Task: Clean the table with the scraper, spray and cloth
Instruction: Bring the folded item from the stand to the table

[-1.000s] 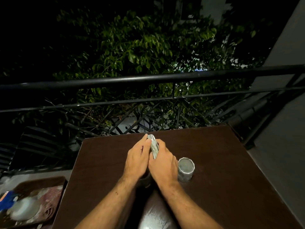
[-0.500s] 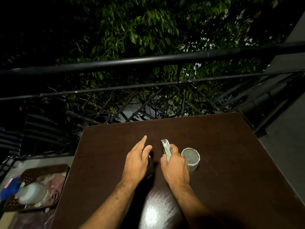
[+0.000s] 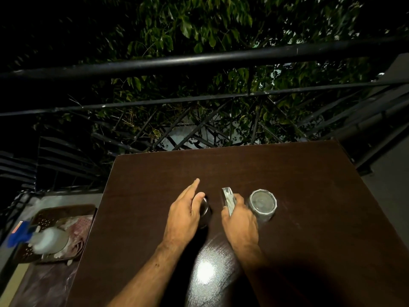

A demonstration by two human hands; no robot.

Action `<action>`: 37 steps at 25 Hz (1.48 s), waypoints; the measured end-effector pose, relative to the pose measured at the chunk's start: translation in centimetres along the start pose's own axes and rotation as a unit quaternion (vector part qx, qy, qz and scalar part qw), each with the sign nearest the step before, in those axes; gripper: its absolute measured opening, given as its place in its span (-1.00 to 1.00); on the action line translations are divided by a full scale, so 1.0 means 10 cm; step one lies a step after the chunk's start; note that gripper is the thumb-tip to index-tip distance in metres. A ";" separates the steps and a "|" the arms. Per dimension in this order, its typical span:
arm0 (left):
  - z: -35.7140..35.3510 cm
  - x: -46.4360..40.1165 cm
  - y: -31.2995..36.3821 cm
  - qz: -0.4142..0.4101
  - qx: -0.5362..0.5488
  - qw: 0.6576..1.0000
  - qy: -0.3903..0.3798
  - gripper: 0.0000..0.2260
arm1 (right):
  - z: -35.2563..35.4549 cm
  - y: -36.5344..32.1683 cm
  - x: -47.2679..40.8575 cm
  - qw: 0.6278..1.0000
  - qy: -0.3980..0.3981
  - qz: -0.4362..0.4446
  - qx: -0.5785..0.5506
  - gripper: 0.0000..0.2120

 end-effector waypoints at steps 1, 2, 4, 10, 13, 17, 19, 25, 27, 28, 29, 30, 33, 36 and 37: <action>0.00 0.00 -0.01 0.001 0.000 1.000 0.002 -0.60 | -0.02 0.02 -0.01 1.000 -0.001 -0.003 0.000 -0.56; 0.00 0.01 -0.03 0.001 0.000 1.000 0.004 -0.61 | -0.03 0.04 -0.02 1.000 -0.002 -0.006 0.001 -0.55; 0.01 0.03 -0.05 0.005 0.001 1.000 0.006 -0.61 | -0.06 0.06 -0.04 1.000 -0.001 -0.008 0.001 -0.55; 0.04 0.10 -0.12 0.012 0.014 1.000 0.017 -0.60 | -0.16 0.09 -0.05 1.000 -0.009 -0.011 -0.025 -0.47; 0.07 0.16 -0.14 0.019 0.010 0.999 0.029 -0.59 | -0.17 0.21 0.09 0.998 -0.030 -0.037 -0.047 -0.36; 0.14 0.30 -0.17 0.030 0.016 0.998 0.051 -0.57 | -0.14 0.39 0.38 0.997 -0.024 -0.073 -0.005 -0.33; 0.16 0.35 -0.21 0.032 0.015 0.998 0.054 -0.54 | -0.16 0.42 0.45 0.997 -0.012 -0.072 0.002 -0.37; 0.17 0.37 -0.38 0.040 0.016 0.998 0.043 -0.35 | -0.22 0.38 0.51 0.995 -0.006 -0.097 -0.007 -0.66; 0.13 0.35 -0.40 0.038 0.017 0.999 0.032 -0.28 | -0.22 0.38 0.51 0.995 0.000 -0.102 -0.014 -0.68; 0.11 0.33 -0.41 0.038 0.015 0.999 0.032 -0.25 | -0.22 0.40 0.50 0.994 0.001 -0.107 -0.017 -0.68; 0.10 0.32 -0.44 0.043 0.014 0.998 0.033 -0.23 | -0.23 0.43 0.50 0.994 0.002 -0.110 -0.017 -0.68; 0.09 0.33 -0.46 0.049 0.014 0.998 0.032 -0.21 | -0.24 0.44 0.50 0.994 -0.001 -0.111 -0.019 -0.68; 0.08 0.33 -0.53 0.063 0.013 0.998 0.025 -0.14 | -0.26 0.41 0.49 0.994 -0.006 -0.106 -0.028 -0.68; 0.03 0.31 -0.55 0.078 -0.002 0.997 0.013 -0.10 | -0.25 0.40 0.44 0.994 -0.020 -0.101 -0.037 -0.68; 0.00 0.30 -0.56 0.080 -0.007 0.997 0.011 -0.10 | -0.26 0.40 0.43 0.994 -0.025 -0.097 -0.037 -0.67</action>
Point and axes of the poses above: each hand's wrist, its own x-axis away from the middle knuckle, its own z-axis out of the back of the hand, y = z × x, the point moved 9 cm from there along -x, towards the middle knuckle, and after that the axes turned 7 degrees about z, right-handed, at the moved point
